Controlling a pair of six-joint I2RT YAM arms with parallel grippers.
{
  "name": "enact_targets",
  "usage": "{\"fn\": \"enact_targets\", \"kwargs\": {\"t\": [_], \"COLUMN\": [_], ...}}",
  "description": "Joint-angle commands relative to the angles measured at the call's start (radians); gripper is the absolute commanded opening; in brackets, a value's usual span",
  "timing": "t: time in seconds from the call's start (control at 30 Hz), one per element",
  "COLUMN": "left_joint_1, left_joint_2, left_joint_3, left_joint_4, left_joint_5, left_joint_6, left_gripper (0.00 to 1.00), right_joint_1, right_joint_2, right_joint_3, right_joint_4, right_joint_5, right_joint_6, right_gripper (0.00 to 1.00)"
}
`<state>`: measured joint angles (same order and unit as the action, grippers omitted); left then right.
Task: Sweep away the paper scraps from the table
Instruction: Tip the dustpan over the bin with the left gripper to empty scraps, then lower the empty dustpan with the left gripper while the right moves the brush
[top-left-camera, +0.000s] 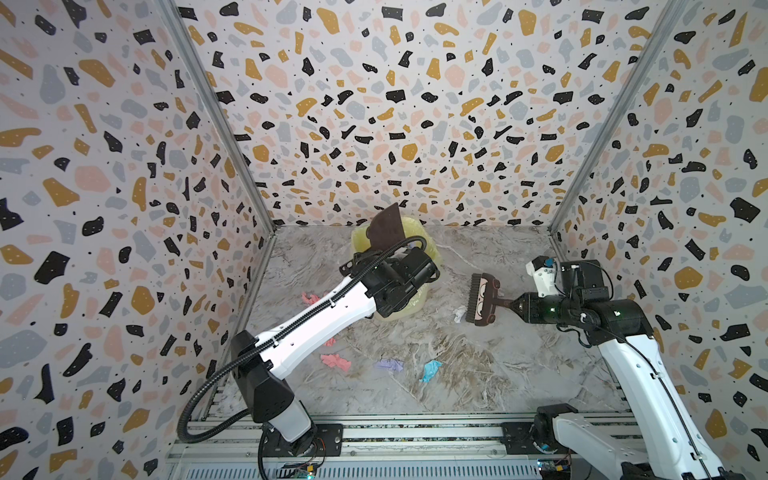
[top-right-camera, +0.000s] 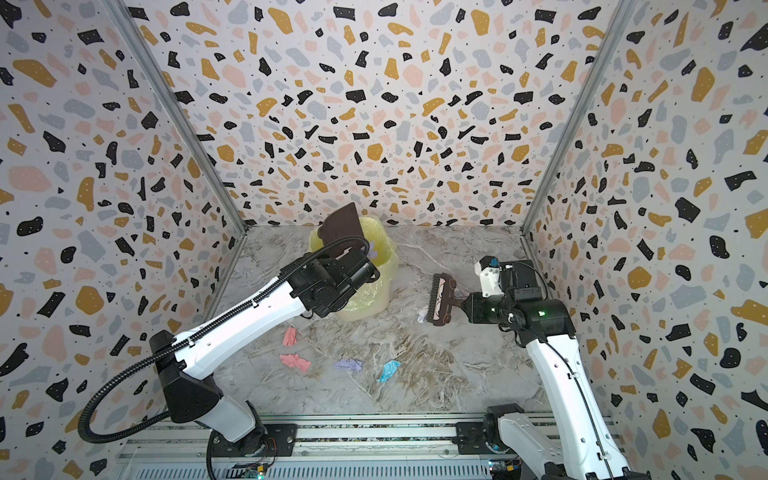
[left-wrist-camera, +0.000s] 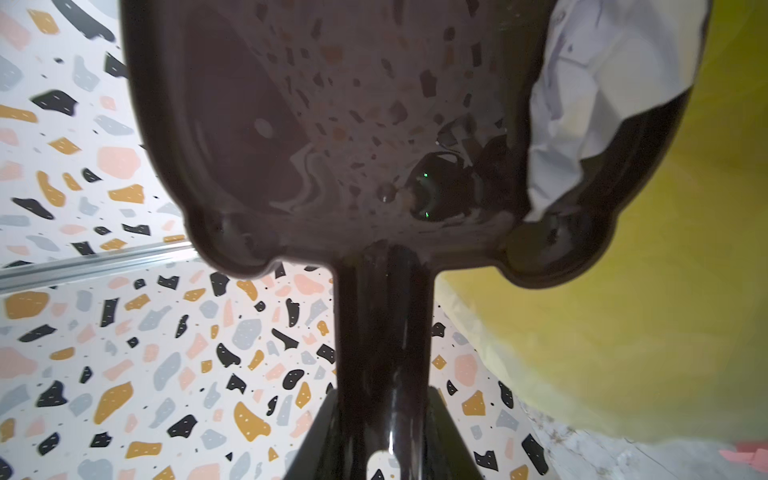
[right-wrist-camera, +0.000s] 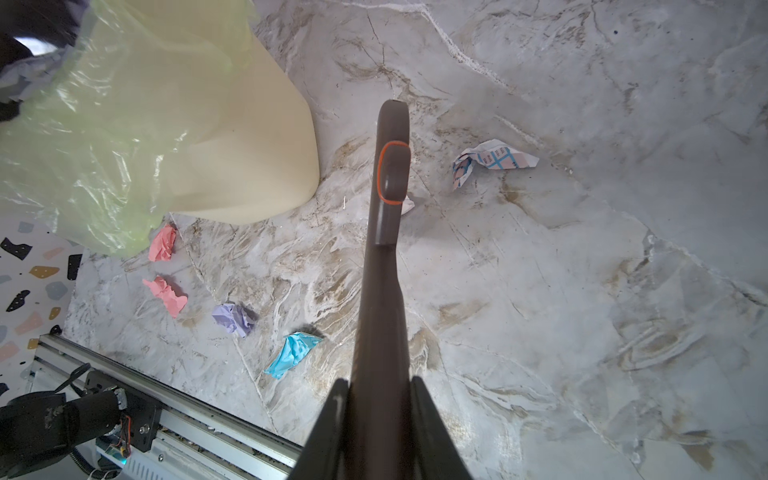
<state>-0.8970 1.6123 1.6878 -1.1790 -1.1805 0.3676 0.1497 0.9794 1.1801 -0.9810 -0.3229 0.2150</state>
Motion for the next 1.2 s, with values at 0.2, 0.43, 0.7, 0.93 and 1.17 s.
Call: {"fn": "enact_targets", "kwargs": {"t": [0.2,0.43,0.7,0.93,1.17], "left_joint_1": [0.003,0.003,-0.056,-0.157,-0.217], "left_joint_2": [-0.011,-0.017,-0.013,-0.036,-0.111], "left_joint_3": [-0.003,0.047,0.299,0.373,0.237], "left_joint_4": [0.055,0.071,0.074,0.044,0.047], "left_joint_5": [-0.140,-0.146,0.050,0.216,0.475], "left_joint_6": [0.036,0.016,-0.101,-0.215,-0.374], "left_gripper": [0.00,0.00,0.00,0.00,0.00], "right_joint_1": [-0.003,-0.004,-0.004,-0.003,0.038], "right_joint_2": [-0.028,-0.036,-0.027,-0.003,-0.002], "right_joint_3": [0.025,0.009,0.049,0.083,0.026], "right_joint_4": [0.002,0.019,0.014,0.078,0.214], "right_joint_5": [-0.022,-0.020,0.079,0.263,0.417], "right_joint_6": [0.001,0.000,-0.047,-0.156,-0.301], "right_gripper": [0.00,0.00,0.00,0.00,0.00]}}
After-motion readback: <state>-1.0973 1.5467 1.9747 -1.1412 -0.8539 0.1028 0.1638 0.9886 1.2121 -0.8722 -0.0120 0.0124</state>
